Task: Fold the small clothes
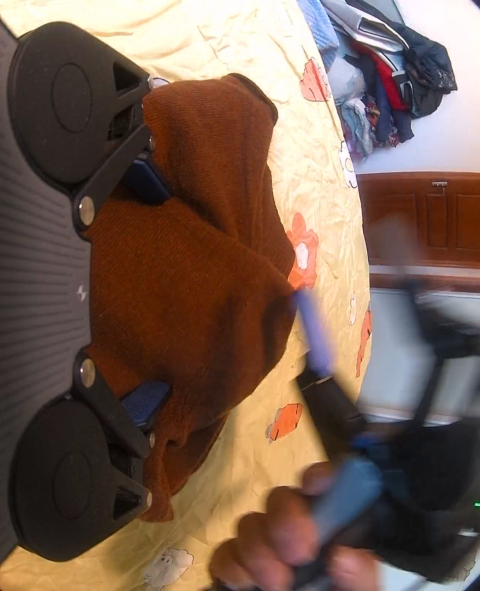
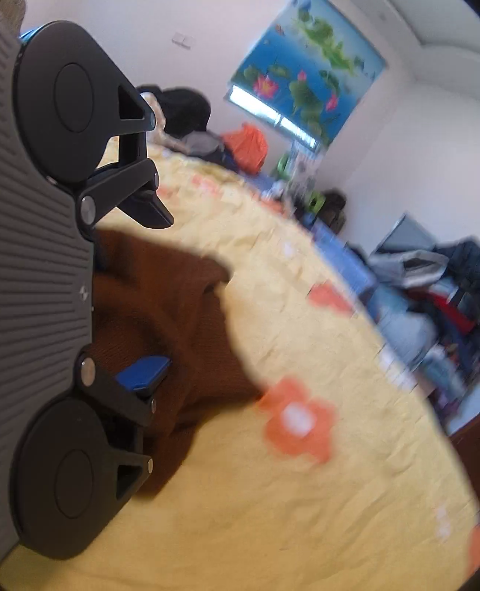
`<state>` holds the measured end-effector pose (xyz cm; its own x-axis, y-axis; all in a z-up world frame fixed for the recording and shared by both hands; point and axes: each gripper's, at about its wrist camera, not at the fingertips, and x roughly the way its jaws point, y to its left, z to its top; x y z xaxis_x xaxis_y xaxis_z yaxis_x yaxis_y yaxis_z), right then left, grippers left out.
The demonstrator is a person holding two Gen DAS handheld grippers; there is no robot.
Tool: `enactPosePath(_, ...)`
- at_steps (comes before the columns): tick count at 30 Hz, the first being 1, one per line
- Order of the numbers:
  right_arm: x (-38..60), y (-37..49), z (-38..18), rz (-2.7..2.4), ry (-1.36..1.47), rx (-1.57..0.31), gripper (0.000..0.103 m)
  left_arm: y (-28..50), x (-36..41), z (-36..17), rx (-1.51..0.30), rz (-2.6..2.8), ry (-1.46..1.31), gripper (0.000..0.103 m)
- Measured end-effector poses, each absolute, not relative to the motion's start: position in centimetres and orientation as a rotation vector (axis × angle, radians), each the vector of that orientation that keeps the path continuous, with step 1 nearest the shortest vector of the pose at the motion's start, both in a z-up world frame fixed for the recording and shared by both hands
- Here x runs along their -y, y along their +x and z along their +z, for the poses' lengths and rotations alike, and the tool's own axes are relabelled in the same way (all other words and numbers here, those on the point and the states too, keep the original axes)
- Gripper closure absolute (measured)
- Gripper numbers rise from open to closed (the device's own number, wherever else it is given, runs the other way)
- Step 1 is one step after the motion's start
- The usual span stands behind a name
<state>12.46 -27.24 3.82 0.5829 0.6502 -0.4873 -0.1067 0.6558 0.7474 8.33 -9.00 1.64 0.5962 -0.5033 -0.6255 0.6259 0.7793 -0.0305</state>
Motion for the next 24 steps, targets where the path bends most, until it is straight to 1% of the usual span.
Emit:
enactPosePath(2,25.2,13.8,4.2,0.583,0.738,-0.884,0.0,8.0,9.0,1.7,-0.661,-0.654,0.205,0.0)
enactPosePath(4,22.8,15.4,3.4,0.613,0.683,-0.983,0.0,8.2,9.1,1.9,-0.665,-0.651,0.208,0.0)
enactPosePath(7,21.1,18.1,-0.2,0.546,0.656,-1.125,0.0,8.3,9.0,2.1,-0.663,-0.648,0.208,0.0)
enactPosePath(8,21.1,18.7,-1.4,0.54,0.656,-1.129,0.0,8.3,9.0,2.1,-0.663,-0.646,0.206,0.0)
enactPosePath(9,21.2,18.8,-1.6,0.557,0.657,-1.081,0.0,8.3,9.0,2.0,-0.662,-0.646,0.204,0.0)
enactPosePath(11,21.0,19.1,-1.5,0.525,0.658,-1.079,0.0,8.2,8.9,2.0,-0.661,-0.645,0.204,0.0)
enactPosePath(13,20.0,18.8,-1.1,0.527,0.573,-1.075,0.0,8.1,8.9,2.1,-0.658,-0.642,0.205,0.0)
enactPosePath(15,20.0,17.6,-0.3,0.505,0.548,-1.049,0.003,7.5,8.5,2.7,-0.645,-0.623,0.189,0.0)
enactPosePath(16,20.8,16.7,0.4,0.486,0.578,-1.024,0.004,7.0,8.0,3.2,-0.639,-0.608,0.171,0.0)
enactPosePath(18,23.2,13.8,2.4,0.504,0.673,-0.927,0.003,5.3,5.7,4.5,-0.613,-0.599,0.082,0.0)
enactPosePath(19,24.7,11.9,3.3,0.511,0.715,-0.877,0.0,4.5,4.0,5.0,-0.596,-0.603,0.014,0.0)
enactPosePath(20,26.2,9.9,3.9,0.506,0.747,-0.836,0.0,3.9,2.1,5.1,-0.591,-0.601,-0.064,0.0)
enactPosePath(22,29.3,6.3,4.4,0.454,0.763,-0.816,0.0,3.5,-1.7,4.3,-0.65,-0.566,-0.255,0.0)
enactPosePath(24,31.5,3.7,3.7,0.368,0.727,-0.849,0.0,4.1,-4.4,2.3,-0.77,-0.534,-0.453,0.0)
